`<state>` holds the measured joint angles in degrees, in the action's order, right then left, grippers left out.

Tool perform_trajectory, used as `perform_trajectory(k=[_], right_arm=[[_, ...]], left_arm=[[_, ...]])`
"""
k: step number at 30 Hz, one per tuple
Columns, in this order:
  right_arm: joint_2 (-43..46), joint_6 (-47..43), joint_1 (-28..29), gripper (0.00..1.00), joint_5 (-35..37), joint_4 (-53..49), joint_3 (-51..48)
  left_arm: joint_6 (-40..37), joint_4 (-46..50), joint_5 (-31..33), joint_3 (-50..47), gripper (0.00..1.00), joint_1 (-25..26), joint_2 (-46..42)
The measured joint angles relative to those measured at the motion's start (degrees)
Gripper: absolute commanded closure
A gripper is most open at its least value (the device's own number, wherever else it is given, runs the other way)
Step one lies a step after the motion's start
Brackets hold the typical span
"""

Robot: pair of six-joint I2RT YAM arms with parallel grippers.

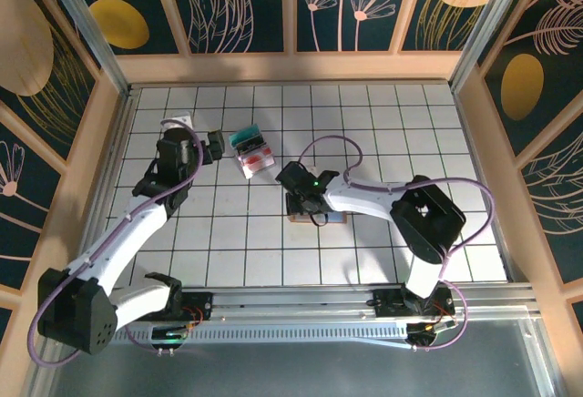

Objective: Take the credit cards out of the card holder

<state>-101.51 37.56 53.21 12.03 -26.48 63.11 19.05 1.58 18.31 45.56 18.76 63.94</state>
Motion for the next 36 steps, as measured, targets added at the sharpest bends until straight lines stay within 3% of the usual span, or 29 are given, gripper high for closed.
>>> perform_trajectory(k=[6,19,27,36], right_arm=[[-1.20,0.04,0.00,0.39,0.17,-1.22,0.00],[-1.46,0.28,0.00,0.54,0.20,-0.50,-1.18],[-1.51,-0.37,-0.02,0.69,-0.11,1.16,-1.60],[-0.52,-2.16,0.04,0.72,-3.80,5.01,-2.82]], left_arm=[[3.21,-2.43,-0.17,-1.42,0.01,0.00,-1.40],[5.07,-3.10,-2.97,-1.42,0.01,0.00,0.37],[5.57,-3.10,-4.81,-1.42,0.01,0.00,0.17],[7.08,-6.58,-7.82,-4.02,0.01,0.35,-4.63]])
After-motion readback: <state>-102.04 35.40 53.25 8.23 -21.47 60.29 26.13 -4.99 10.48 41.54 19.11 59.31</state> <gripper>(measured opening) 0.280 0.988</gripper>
